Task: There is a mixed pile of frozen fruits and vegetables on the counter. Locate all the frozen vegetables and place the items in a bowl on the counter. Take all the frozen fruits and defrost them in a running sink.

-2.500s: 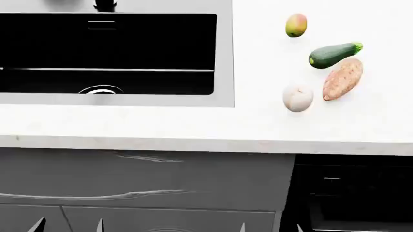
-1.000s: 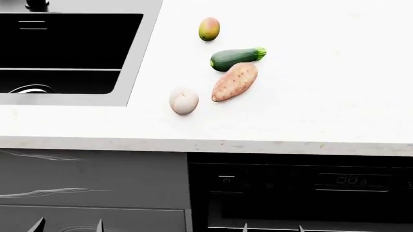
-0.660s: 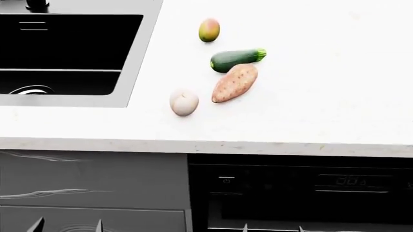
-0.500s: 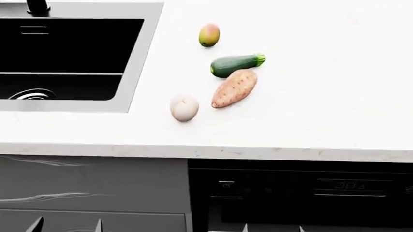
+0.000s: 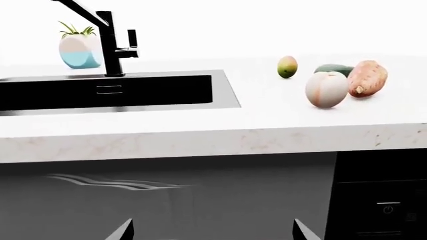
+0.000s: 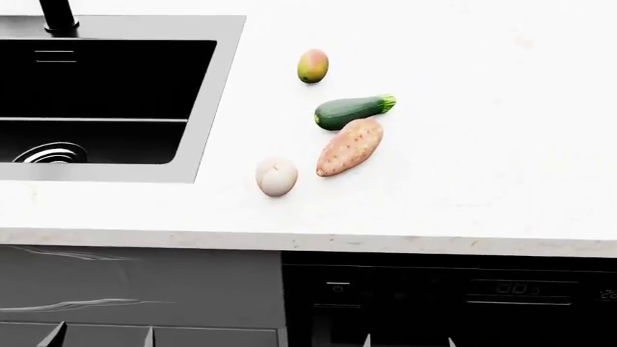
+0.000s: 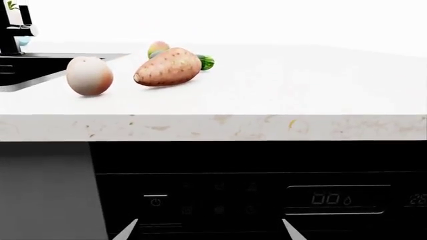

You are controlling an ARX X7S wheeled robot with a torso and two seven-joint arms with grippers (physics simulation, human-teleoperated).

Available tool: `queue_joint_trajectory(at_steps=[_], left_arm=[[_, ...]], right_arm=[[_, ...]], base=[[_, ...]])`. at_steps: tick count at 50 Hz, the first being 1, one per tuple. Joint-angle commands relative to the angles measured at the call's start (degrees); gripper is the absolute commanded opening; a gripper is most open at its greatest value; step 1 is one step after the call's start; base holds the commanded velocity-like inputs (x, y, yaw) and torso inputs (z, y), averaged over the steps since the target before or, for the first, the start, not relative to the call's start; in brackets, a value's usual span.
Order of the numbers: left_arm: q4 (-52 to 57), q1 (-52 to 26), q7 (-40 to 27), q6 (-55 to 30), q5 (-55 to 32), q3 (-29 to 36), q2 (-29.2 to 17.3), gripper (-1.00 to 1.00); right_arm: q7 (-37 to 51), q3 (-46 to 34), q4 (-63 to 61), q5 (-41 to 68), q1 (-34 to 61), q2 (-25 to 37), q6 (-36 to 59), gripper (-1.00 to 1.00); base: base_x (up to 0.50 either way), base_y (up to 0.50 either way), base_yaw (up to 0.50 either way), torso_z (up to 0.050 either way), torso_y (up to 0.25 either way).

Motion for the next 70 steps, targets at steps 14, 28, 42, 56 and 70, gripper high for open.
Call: queue_joint_trajectory(at_steps=[14, 28, 42, 56, 70], left_arm=[[0.9, 0.8, 8.3, -2.7, 7.1, -8.7, 7.3, 1.00], [0.4, 0.4, 6.0, -2.9, 4.7, -6.7, 5.7, 1.00], [0.3, 0.0, 4.4, -4.4, 2.6, -6.1, 4.7, 1.00], [0.3, -0.2, 3.2, -3.9, 2.1, -4.7, 3.9, 1.00], [0.2, -0.1, 2.5, -4.0, 1.2, -3.6, 2.8, 1.00]], right_arm=[[-8.2, 8.2, -0.5, -7.5, -0.8, -7.1, 1.1, 1.00], [-5.7, 6.0, 0.1, -5.5, -0.4, -5.1, 1.3, 1.00], [-4.6, 4.1, 0.3, -4.9, -0.2, -3.9, 1.3, 1.00], [-3.4, 3.3, 0.3, -4.1, -0.1, -3.1, 1.6, 1.00], [-1.9, 2.2, 0.3, -3.5, -0.1, -2.3, 1.7, 1.00]], base=[[0.00, 0.00, 0.00, 0.011, 0.000], [0.00, -0.10, 0.00, 0.000, 0.000], [0.00, -0.19, 0.00, 0.000, 0.000], [0.00, 0.00, 0.00, 0.046, 0.000], [0.17, 0.00, 0.00, 0.000, 0.000]])
